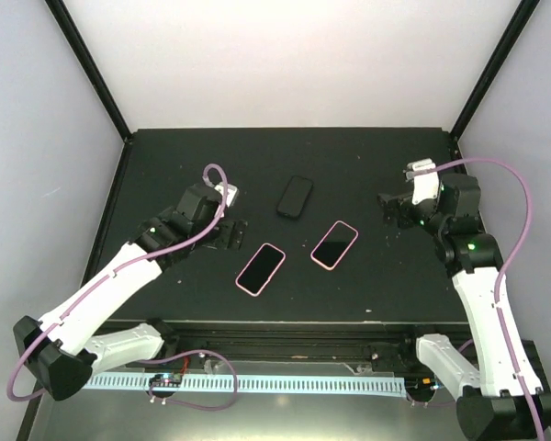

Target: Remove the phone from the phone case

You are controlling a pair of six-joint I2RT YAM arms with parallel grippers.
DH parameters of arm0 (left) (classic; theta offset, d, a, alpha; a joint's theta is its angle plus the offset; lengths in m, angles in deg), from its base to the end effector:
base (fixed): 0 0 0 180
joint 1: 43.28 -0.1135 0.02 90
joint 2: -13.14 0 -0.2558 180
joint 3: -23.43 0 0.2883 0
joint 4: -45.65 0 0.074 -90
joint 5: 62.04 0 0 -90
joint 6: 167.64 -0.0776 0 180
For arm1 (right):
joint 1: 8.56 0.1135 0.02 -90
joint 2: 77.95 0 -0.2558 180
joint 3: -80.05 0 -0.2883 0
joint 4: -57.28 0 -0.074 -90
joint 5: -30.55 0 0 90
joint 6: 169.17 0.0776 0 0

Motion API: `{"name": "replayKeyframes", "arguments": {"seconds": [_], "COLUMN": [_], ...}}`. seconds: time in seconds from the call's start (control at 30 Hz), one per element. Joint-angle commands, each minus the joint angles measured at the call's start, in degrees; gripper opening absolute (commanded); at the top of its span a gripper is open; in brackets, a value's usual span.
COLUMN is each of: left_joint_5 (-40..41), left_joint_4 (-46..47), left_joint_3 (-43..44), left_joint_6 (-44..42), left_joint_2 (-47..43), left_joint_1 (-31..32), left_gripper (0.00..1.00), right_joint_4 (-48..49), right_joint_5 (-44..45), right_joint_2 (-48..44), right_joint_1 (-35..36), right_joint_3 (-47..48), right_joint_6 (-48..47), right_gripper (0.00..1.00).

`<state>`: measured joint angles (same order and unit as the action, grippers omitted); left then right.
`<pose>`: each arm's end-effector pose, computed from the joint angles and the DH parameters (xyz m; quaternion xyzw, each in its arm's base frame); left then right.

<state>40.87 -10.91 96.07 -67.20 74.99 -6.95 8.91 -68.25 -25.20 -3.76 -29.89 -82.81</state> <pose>0.2414 -0.1560 0.2858 0.1650 0.9066 -0.0529 0.3847 0.2676 0.0344 0.3252 -0.1015 0.8629 0.0718 0.4898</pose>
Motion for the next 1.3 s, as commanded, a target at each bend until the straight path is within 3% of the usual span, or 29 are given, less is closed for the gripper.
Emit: {"name": "replayKeyframes", "arguments": {"seconds": [0.0,0.07,0.23,0.37,0.4,0.43,0.5,0.53,0.57,0.6,0.7,0.93,1.27], "left_joint_5": [-14.5,-19.3,-19.9,-22.7,-23.6,-25.5,-26.5,-24.5,-21.6,-19.2,-18.5,-17.0,-20.8], "left_joint_4": [5.5,5.1,5.8,10.5,11.6,12.4,10.2,8.4,7.0,6.0,5.6,5.4,9.2], "left_joint_3": [-2.5,-3.3,-3.5,-2.6,-1.8,-0.6,4.8,8.5,12.0,15.0,22.4,33.2,33.1], "left_joint_6": [1.1,1.4,2.5,3.5,3.2,2.3,1.5,1.8,2.1,2.6,3.1,4.7,5.2], "left_joint_2": [0.6,2.4,5.5,10.7,14.1,17.1,25.3,29.3,33.1,36.5,44.4,56.2,61.5], "left_joint_1": [0.4,1.9,9.4,12.7,13.1,13.3,13.7,14.1,14.6,15.0,15.3,14.9,14.7], "left_gripper": [0.99,0.99,0.99,0.99,0.96,0.81,0.74,0.76,0.94,0.98,0.99,0.99,0.99], "right_joint_4": [-0.7,-2.7,-11.6,-12.5,-11.8,-10.8,-8.5,-7.4,-6.8,-6.8,-7.6,-7.8,-7.7], "right_joint_5": [-15.7,-14.6,-4.3,-2.5,-2.5,-2.6,-2.6,-2.6,-3.0,-3.7,-6.9,-9.7,-9.9], "right_joint_2": [-3.2,-2.8,4.7,7.2,7.8,8.9,12.3,14.8,17.3,20.1,27.0,34.1,37.3], "right_joint_1": [0.3,0.2,0.3,0.2,0.2,0.3,0.3,0.3,0.3,0.3,0.2,0.2,-0.2], "right_joint_3": [-1.2,-3.6,-4.5,-7.4,-8.1,-8.7,-8.9,-8.4,-7.6,-6.2,-2.3,2.4,4.1], "right_joint_6": [-12.8,-16.4,-26.0,-28.7,-28.6,-27.9,-26.2,-25.1,-23.9,-22.9,-20.9,-19.5,-20.7], "right_gripper": [1.00,1.00,1.00,1.00,0.99,0.99,0.97,0.96,0.94,0.92,0.88,0.87,0.87]}}
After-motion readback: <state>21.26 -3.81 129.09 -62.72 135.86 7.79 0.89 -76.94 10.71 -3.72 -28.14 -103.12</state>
